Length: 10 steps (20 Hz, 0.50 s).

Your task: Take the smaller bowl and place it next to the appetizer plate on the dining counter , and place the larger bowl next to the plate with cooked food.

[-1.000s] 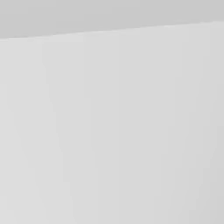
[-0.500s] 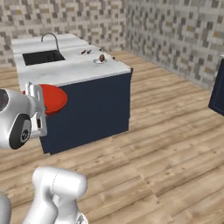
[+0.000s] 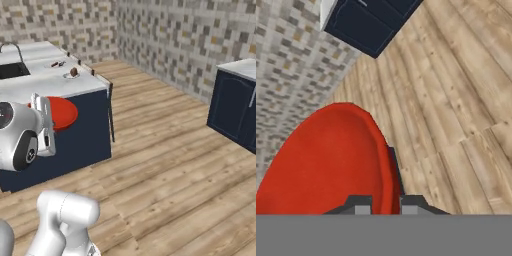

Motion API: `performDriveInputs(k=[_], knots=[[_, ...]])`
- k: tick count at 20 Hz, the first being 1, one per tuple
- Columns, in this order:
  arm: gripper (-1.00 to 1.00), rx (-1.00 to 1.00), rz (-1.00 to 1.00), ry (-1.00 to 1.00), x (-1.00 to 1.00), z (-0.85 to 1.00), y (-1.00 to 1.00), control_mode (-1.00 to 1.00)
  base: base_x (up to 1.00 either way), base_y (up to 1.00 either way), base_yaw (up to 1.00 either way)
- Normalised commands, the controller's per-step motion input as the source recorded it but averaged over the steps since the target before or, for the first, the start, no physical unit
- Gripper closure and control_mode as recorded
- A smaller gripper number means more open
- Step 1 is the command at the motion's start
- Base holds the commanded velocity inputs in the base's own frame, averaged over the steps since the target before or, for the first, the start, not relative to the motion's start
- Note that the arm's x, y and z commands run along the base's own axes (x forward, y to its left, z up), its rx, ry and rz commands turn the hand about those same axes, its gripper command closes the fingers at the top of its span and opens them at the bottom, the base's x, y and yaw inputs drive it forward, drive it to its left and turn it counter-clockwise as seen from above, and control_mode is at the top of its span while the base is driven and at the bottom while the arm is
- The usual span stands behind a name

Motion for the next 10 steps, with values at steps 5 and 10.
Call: performDriveInputs(k=[5,10], knots=[[1.00,0.00,0.00,0.00,0.00,0.00,0.00,1.00,1.00,-1.00,-0.01],[1.00,0.00,0.00,0.00,0.00,0.00,0.00,1.00,1.00,-1.00,0.00]])
